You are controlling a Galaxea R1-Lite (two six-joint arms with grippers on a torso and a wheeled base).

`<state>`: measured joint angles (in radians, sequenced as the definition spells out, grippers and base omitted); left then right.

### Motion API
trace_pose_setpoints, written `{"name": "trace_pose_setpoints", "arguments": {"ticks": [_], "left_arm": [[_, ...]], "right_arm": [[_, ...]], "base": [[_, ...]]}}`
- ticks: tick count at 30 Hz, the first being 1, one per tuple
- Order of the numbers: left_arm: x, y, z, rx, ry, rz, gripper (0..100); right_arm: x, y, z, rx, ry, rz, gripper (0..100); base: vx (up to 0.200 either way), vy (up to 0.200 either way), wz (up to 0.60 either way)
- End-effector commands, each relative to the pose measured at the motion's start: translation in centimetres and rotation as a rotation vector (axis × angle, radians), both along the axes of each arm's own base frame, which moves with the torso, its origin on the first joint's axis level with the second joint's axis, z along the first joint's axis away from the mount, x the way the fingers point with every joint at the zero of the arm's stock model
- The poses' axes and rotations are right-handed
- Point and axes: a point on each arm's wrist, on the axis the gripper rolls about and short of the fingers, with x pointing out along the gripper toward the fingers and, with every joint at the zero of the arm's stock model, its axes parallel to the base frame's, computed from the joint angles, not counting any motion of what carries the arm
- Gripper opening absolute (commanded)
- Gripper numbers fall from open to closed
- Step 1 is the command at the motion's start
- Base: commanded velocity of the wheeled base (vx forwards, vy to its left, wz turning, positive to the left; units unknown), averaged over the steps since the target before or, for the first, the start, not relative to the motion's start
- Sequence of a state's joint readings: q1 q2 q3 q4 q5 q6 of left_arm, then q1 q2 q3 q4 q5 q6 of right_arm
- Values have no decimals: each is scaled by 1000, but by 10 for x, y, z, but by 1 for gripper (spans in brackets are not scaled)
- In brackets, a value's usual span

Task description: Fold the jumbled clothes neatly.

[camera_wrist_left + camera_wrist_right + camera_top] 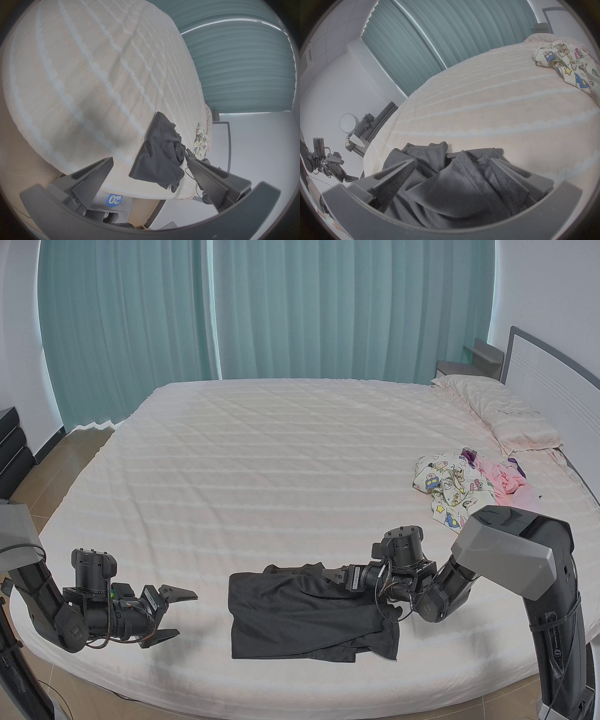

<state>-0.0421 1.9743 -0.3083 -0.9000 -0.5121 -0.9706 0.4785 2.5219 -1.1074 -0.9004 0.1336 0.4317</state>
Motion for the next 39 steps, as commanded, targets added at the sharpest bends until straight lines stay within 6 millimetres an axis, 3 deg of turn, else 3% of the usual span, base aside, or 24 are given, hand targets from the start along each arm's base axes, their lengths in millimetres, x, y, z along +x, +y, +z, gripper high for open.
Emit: {"name": "trace_pose_setpoints", "arguments": {"ticks": [1, 2, 3, 11, 24, 29, 39], "left_arm": [[0, 0, 0, 0, 1, -1, 100], [0, 0, 0, 0, 1, -1, 100], [0, 0, 0, 0, 1, 1, 100], [0, 0, 0, 0, 1, 1, 100], [0, 0, -1, 1, 4, -2, 100], [0, 0, -1, 2, 3, -3, 100], [0, 0, -1, 2, 3, -3, 100]], "right_arm": [[1, 0, -10, -10, 15, 0, 100], [2, 1, -12, -10, 15, 0, 100], [3, 1, -13, -12, 16, 0, 0], [7, -2, -10, -4, 5, -13, 0], [25, -32, 0, 28, -19, -113, 0], [35, -32, -1, 24, -38, -145, 0], [37, -41, -1, 12, -25, -175, 0]], "base": [[0, 0, 0], [0, 0, 0], [0, 0, 0], [0, 0, 0], [0, 0, 0], [0, 0, 0], [0, 0, 0]]}}
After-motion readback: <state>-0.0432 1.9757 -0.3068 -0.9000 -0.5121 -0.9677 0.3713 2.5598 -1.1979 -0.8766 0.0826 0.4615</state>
